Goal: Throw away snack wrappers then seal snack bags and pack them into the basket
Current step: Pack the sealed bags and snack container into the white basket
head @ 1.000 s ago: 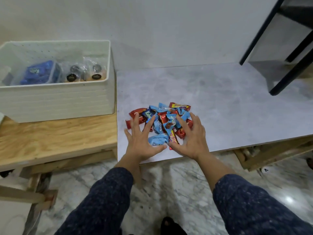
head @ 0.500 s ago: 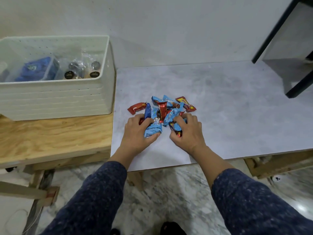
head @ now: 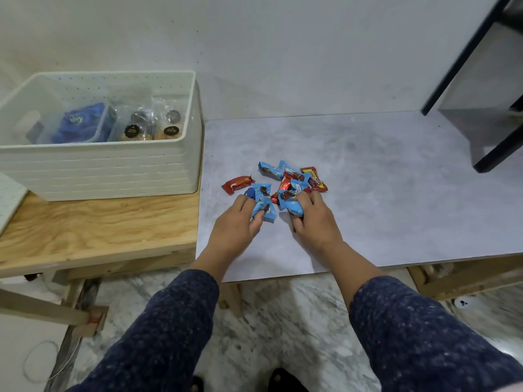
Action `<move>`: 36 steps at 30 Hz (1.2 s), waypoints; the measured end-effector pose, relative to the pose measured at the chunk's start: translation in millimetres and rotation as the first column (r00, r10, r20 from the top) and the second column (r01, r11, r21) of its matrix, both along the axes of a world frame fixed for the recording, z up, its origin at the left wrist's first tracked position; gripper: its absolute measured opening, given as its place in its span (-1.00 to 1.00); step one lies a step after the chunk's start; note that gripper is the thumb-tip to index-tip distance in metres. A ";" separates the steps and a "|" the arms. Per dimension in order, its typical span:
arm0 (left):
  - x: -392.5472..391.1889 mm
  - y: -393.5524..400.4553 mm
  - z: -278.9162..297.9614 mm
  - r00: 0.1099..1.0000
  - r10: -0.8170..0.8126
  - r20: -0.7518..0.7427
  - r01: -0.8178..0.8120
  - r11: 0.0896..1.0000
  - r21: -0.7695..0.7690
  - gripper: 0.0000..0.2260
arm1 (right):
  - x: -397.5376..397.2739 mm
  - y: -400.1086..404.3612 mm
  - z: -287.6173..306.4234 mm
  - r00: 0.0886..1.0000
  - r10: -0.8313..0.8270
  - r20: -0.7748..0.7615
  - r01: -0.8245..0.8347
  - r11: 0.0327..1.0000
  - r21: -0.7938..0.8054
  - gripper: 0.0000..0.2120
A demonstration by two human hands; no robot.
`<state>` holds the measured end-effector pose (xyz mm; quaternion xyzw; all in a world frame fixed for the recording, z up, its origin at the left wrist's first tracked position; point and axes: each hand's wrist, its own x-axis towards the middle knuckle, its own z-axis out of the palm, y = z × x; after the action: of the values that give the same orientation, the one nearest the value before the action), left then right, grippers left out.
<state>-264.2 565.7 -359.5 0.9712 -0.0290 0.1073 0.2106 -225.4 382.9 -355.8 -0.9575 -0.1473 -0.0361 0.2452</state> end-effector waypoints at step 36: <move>104.5 304.8 131.1 0.873 0.140 -0.467 -0.081 0.986 0.145 -0.53 | 108.6 317.2 155.7 0.898 0.146 -0.416 -0.232 0.959 -0.164 -0.41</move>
<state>-159.7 870.5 -228.3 0.9788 0.0728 -0.1243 0.1457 -116.8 700.1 -200.1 -0.9460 -0.1900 0.1999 0.1703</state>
